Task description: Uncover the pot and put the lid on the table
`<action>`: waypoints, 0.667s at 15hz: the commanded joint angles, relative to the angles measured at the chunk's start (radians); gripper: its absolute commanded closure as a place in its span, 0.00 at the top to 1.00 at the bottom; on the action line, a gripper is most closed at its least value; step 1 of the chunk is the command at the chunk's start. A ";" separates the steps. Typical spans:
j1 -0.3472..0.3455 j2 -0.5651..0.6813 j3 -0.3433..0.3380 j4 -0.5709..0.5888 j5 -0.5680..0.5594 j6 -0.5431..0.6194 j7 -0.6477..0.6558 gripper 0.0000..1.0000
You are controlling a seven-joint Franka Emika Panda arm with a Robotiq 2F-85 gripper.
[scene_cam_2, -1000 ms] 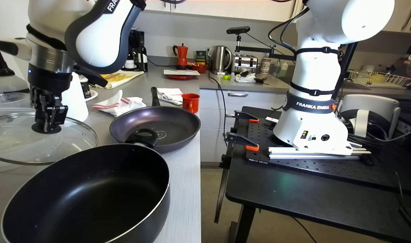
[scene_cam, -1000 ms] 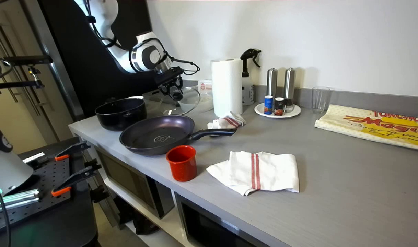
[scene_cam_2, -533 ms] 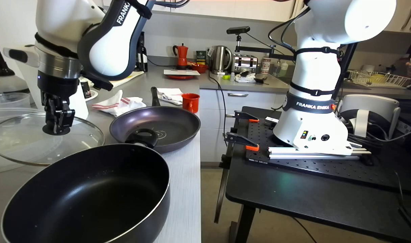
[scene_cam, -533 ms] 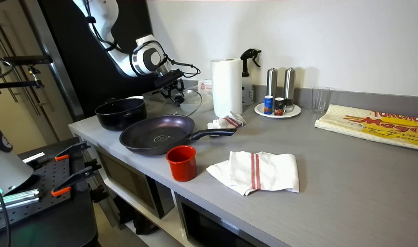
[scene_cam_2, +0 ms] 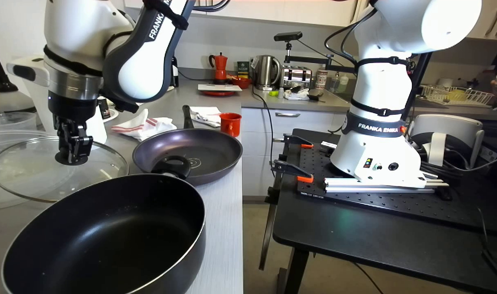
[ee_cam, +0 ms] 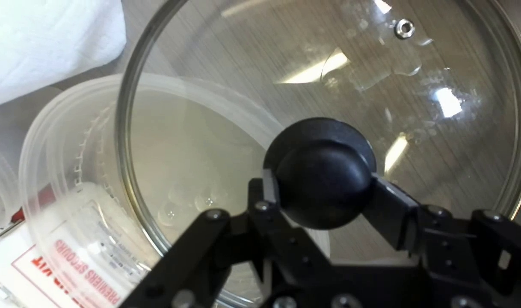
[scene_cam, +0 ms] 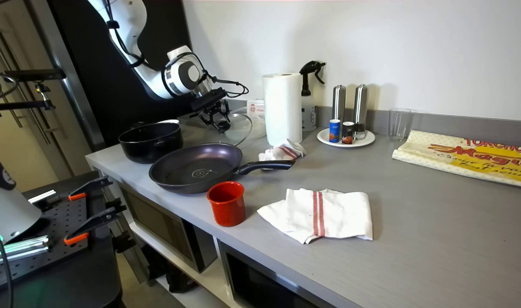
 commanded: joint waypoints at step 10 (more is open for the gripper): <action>0.064 0.037 -0.074 0.023 -0.060 0.055 0.081 0.26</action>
